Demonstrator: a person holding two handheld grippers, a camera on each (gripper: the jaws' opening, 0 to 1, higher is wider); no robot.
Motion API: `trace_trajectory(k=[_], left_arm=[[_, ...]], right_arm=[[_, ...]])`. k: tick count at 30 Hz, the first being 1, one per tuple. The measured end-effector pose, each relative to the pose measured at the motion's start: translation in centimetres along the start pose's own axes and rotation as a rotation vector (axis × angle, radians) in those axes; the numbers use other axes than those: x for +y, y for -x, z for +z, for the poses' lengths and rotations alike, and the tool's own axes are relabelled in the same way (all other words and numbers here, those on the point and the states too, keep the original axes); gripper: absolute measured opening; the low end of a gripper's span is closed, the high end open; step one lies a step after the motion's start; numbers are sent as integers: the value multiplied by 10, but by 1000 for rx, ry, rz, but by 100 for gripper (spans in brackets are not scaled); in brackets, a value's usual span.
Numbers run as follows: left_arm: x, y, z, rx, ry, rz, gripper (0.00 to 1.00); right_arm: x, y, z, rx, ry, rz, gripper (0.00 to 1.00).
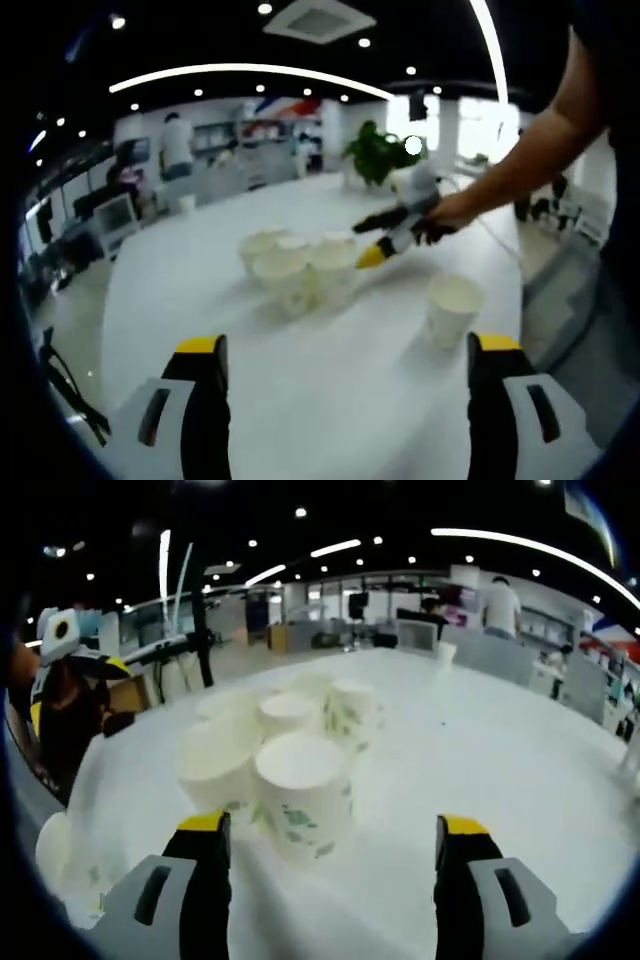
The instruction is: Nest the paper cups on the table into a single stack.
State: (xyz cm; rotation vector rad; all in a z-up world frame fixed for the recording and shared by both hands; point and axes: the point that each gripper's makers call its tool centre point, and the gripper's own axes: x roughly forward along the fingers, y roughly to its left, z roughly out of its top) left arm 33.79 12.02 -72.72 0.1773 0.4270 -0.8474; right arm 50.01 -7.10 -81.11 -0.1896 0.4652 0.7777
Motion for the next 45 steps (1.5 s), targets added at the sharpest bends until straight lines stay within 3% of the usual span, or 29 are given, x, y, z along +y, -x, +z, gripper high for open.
trace_trajectory(k=[16,22,38,45], left_arm=[[6,7,-9,16,25,23,95],[5,5,-10,18,28,20,94],[5,3,-8,14,35,21,94],[4,0,-8,13,37,16,94]], right_arm=[[8,-18,3,-4,-33,32,44],[13,-23,2,13,-27,42,39],[12,-21,1,13,-14,32,38],[10,-13,11,7,-14,40,37]])
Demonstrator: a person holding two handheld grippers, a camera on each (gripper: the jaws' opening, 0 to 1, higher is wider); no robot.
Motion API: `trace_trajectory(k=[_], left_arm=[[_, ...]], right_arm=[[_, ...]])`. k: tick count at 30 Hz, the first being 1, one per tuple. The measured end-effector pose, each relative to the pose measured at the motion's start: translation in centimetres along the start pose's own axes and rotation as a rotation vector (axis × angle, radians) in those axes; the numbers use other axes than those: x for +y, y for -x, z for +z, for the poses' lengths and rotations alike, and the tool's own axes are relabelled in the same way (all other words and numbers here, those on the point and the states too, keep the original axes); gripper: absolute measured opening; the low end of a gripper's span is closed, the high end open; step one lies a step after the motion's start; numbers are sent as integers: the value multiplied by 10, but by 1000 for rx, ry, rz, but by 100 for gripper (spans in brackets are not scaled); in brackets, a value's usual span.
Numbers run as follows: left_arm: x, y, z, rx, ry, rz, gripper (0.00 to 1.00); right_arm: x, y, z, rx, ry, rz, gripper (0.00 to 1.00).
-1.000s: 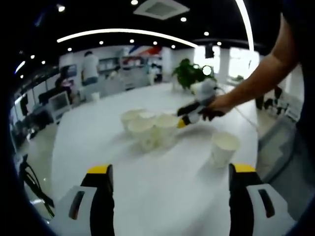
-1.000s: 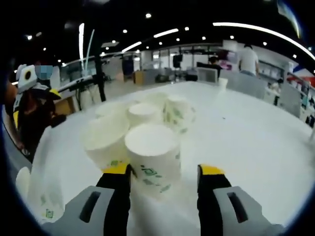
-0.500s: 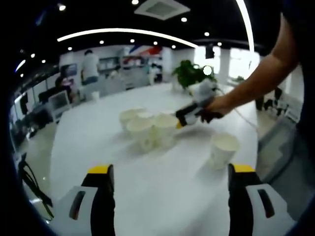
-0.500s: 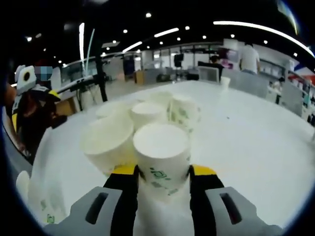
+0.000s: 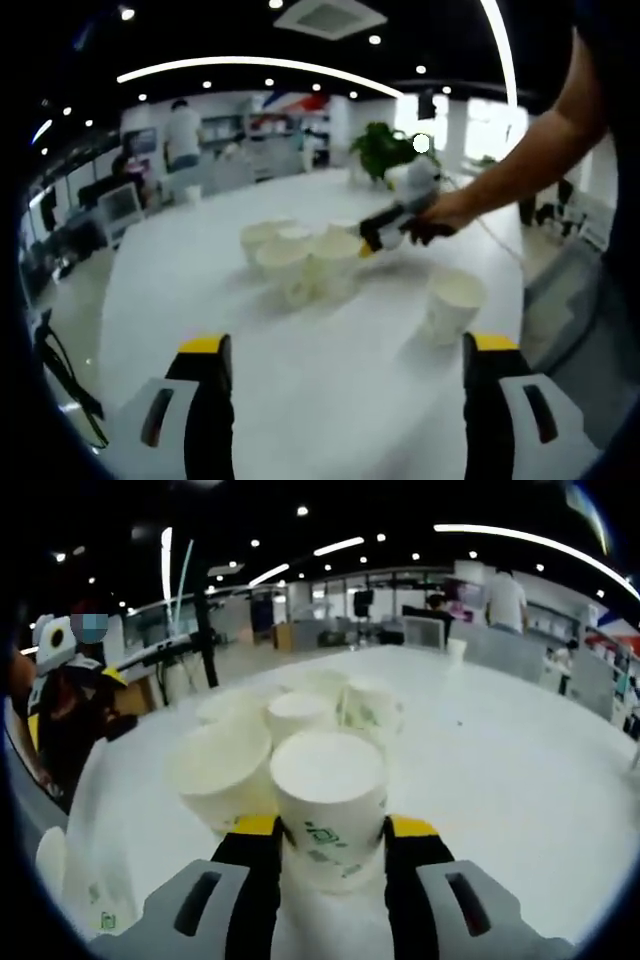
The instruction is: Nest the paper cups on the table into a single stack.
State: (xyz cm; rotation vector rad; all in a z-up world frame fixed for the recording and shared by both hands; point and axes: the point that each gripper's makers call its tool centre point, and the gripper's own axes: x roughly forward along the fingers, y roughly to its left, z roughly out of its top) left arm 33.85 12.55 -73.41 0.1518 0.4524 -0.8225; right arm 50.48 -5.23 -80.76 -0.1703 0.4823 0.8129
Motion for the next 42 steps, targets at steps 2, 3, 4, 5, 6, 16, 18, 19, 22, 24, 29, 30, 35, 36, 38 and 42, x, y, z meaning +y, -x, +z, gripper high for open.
trace_trajectory(k=[2,3,4,5,6,16,18,19,22,24,29,30,35,36,38,42], left_arm=[[0,-2,0,0,-1,-3,94],[-1,-2,1,-2,-3,-5,94],[-2,-3,1,-3,-4,-7,94],[-3,-3,2,-3,-5,-9,94],[-4,-3,2,-5,-6,-10,94],[-4,-5,7,-22,-10,-10,94],[-5,-5,8,-23,-10,-11,93],[-5,-5,8,-24,-10,-10,92],[-5,-5,10,-31,-11,-6,92],[-5,-5,11,-35,-9,-7,93],[-6,-4,13,-36,-8,-13,93],[-6,-3,14,-37,-11,-13,93],[-5,-1,20,-52,-7,-12,94],[-5,-1,21,-53,-7,-12,94],[-6,-1,23,-55,-5,-16,94],[-5,-1,26,-58,-5,-15,95]], right_arm=[[-2,2,2,1,4,2,37],[-3,3,3,5,13,1,37],[-6,5,2,20,34,-7,37],[-7,5,2,20,39,-10,37],[-9,7,4,17,39,-11,37],[-17,20,29,-3,88,-9,37],[-21,23,35,-9,91,-10,37],[-23,24,37,-10,91,-12,37],[-26,26,44,-14,86,-16,37],[-28,28,47,-16,83,-20,37],[-30,33,55,-26,76,-27,37],[-31,34,57,-28,71,-29,37],[-40,39,72,-53,33,-52,37],[-42,40,75,-57,26,-54,36],[-43,42,78,-60,24,-59,36],[-42,45,81,-60,37,-58,36]])
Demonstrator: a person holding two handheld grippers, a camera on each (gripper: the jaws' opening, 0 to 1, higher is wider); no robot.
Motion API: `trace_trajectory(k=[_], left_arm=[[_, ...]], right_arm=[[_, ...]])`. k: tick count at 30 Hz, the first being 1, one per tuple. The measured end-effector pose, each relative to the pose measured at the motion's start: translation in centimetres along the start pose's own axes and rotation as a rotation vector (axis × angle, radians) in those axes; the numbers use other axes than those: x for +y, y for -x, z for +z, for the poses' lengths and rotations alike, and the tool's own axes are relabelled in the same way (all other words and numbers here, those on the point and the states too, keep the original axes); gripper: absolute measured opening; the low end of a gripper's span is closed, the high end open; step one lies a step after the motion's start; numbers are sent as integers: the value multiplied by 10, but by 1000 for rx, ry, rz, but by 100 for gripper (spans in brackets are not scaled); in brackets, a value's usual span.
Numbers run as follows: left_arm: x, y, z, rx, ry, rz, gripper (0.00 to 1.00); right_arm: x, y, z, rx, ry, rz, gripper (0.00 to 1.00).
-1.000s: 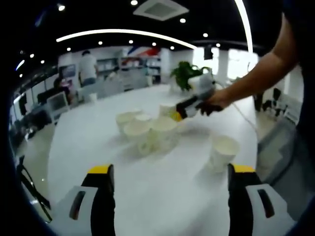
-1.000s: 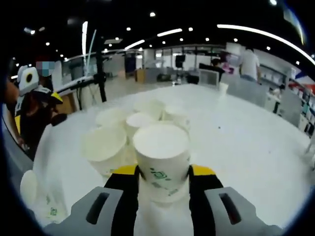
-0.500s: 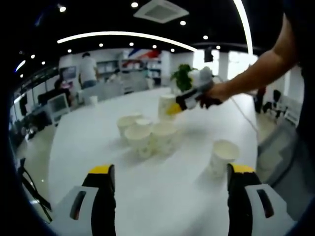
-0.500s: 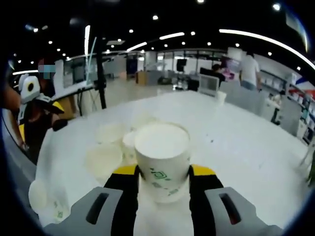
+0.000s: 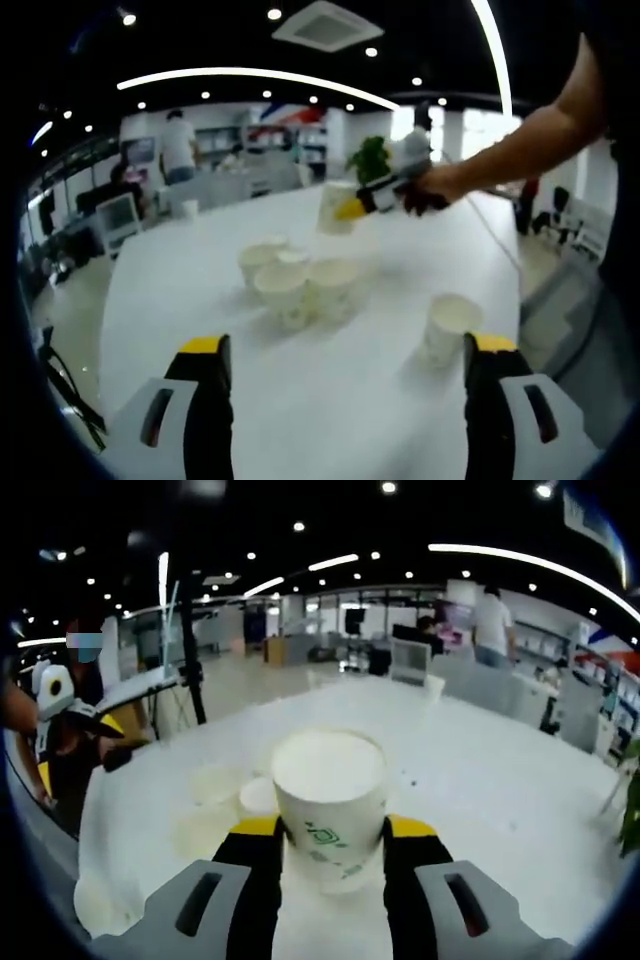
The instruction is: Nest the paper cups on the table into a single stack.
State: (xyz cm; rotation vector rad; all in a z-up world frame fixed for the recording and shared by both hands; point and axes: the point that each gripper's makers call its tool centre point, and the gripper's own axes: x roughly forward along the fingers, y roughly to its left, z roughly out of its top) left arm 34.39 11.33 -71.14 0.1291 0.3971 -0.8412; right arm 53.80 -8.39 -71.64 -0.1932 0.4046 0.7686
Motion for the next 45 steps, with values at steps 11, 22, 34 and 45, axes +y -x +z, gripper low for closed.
trace_trajectory(k=[11,22,34,45], left_arm=[[-1,0,11,-14,-7,-1,97],[-7,4,20,-23,-13,-18,98],[-19,-1,15,5,8,-62,98],[-20,-3,20,-9,19,-49,97]], right_arm=[[4,11,3,17,-21,-6,37],[11,23,6,7,-20,-7,36],[25,37,6,-2,-23,6,36],[44,54,5,-16,-32,15,36]])
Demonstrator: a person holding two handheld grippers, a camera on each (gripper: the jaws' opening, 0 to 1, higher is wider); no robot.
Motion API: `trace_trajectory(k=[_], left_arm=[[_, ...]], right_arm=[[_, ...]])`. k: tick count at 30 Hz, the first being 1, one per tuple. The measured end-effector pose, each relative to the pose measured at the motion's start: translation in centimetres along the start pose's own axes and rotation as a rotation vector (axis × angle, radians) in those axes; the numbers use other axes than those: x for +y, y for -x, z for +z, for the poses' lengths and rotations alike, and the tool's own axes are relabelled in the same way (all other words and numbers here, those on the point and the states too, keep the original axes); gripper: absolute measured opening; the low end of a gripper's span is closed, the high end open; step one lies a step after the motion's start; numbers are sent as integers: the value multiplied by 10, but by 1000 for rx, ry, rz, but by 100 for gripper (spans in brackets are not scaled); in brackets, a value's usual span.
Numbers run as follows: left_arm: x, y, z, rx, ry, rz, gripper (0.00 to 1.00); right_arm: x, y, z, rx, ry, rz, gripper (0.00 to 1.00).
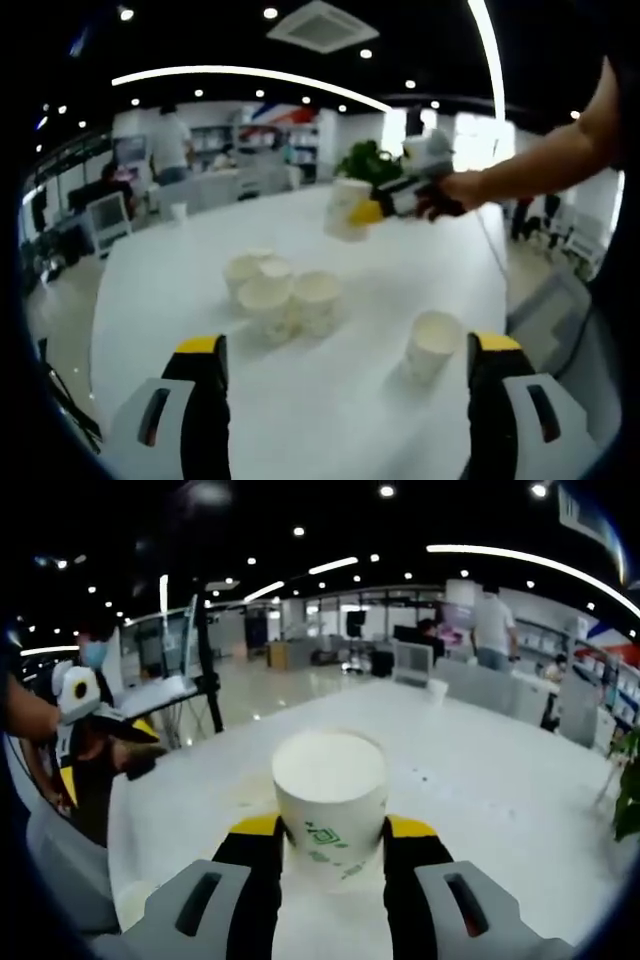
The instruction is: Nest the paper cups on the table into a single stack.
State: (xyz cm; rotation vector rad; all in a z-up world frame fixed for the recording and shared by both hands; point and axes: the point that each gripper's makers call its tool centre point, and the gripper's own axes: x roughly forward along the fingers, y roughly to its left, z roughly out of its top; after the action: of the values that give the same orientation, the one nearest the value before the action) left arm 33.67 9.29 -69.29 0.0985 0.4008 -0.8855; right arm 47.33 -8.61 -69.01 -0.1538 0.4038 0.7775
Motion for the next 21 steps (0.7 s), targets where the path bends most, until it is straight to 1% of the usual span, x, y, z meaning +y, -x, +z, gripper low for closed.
trace_trajectory(k=[4,8,21], left_arm=[[-2,1,1,-2,1,0,97],[0,1,-1,13,-12,13,98],[-2,5,-1,9,14,10,98]], right_arm=[[9,6,0,-4,-1,5,36],[14,10,-4,-1,1,6,36],[39,20,-6,5,11,30,36]])
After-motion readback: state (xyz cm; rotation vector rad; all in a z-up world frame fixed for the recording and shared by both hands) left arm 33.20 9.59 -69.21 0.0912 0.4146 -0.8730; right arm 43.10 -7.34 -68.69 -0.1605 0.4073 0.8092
